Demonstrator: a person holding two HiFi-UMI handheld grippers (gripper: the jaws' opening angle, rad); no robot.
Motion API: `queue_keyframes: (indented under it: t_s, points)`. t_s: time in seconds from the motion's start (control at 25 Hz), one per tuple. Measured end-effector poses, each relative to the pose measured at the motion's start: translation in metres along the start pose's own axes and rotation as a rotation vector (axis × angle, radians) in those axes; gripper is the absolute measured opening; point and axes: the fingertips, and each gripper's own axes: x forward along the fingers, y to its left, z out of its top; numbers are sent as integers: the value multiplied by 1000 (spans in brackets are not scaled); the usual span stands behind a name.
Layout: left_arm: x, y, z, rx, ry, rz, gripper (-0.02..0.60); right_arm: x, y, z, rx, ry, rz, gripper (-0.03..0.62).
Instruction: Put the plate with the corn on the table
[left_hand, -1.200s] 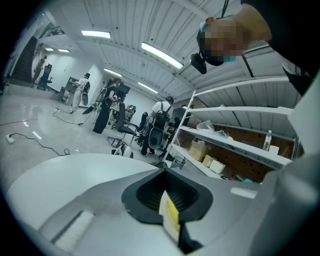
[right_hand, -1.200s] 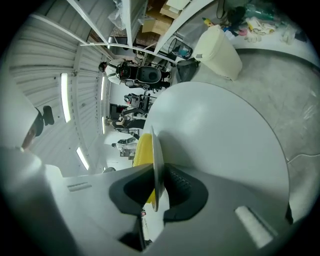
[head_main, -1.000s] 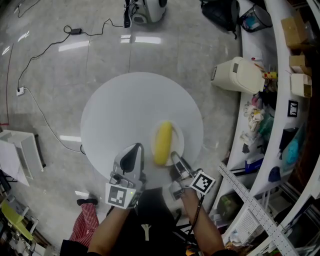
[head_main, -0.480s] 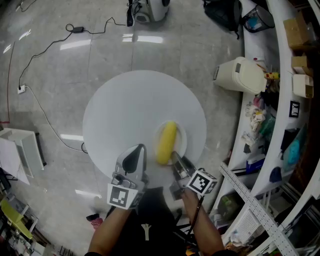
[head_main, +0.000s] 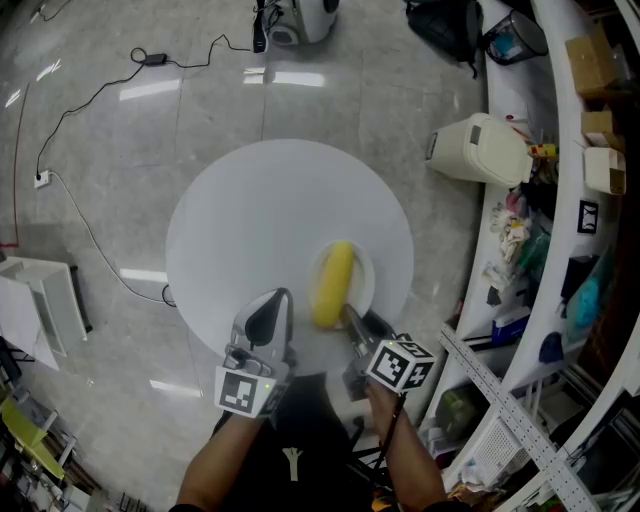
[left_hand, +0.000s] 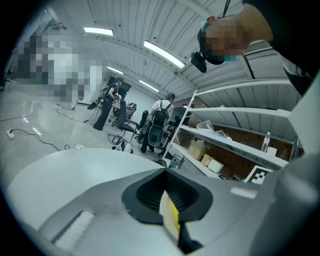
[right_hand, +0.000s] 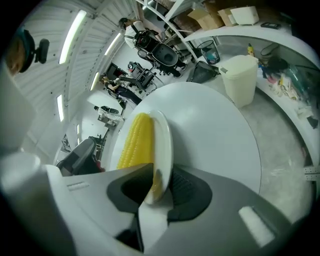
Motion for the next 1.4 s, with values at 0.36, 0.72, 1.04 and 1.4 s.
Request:
queue_keyframes:
  t_s: [0.36, 0.72, 1.04, 1.4]
  points:
    - [2, 0, -4, 6, 19, 1, 2, -1, 0, -2, -90, 64, -8, 108]
    - [3, -5, -5, 18, 25, -9, 2, -3, 3, -8, -193, 116, 3, 152]
    - [2, -10, -4, 18, 20, -9, 2, -6, 3, -13, -226, 149, 9, 170]
    - [-3, -12, -3, 18, 13, -11, 2, -14, -3, -17, -247, 143, -18, 179]
